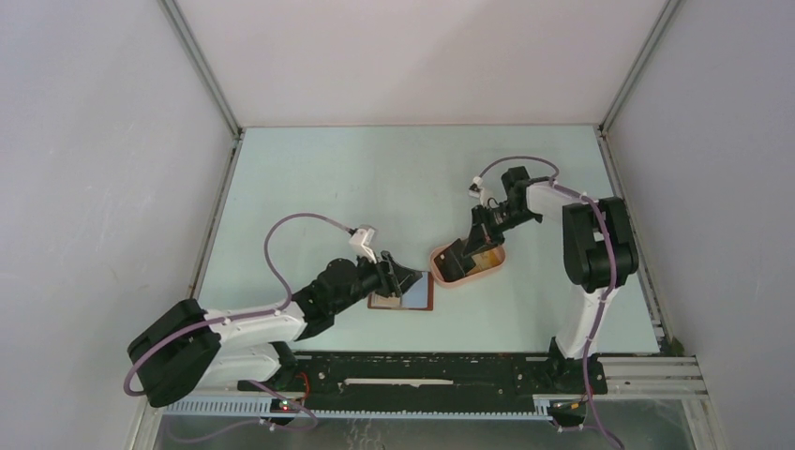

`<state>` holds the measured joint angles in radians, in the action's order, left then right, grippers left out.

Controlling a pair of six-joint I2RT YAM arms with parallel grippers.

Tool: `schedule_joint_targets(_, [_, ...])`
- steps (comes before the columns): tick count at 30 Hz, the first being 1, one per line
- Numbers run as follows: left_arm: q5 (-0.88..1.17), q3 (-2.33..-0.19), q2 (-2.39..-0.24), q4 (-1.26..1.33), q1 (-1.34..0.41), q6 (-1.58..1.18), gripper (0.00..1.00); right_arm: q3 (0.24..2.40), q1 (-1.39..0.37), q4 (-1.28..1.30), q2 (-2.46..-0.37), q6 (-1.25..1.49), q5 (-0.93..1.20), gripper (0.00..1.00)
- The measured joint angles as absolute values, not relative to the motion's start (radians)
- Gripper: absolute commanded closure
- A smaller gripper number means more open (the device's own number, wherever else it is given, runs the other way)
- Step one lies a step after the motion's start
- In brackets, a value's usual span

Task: Put the credit cards into the card holder
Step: Pick up the credit card from the storage box, then move the storage box to the center of the board.

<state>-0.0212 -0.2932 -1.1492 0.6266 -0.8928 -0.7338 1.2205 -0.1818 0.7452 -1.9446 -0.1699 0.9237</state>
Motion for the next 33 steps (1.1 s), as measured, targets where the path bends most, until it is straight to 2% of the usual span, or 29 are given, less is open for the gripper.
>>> schedule_joint_targets(10, [-0.039,-0.289,-1.053,0.584,-0.893,-0.725,0.41,1.221,-0.098,0.758,-1.785,-0.201,0.912,1.0])
schedule_joint_targets(24, [-0.101,-0.233,-0.772,0.352,-0.893,-0.672,0.38,1.221,-0.097,0.884,-1.747,-0.382,1.134,1.0])
schedule_joint_targets(27, [-0.102,-0.205,-0.716,0.334,-0.893,-0.675,0.48,1.221,-0.146,0.894,-1.724,-0.406,1.155,1.0])
schedule_joint_targets(33, [-0.075,-0.206,-0.818,0.369,-0.893,-0.705,0.81,1.221,-0.198,0.893,-1.669,-0.411,1.141,1.0])
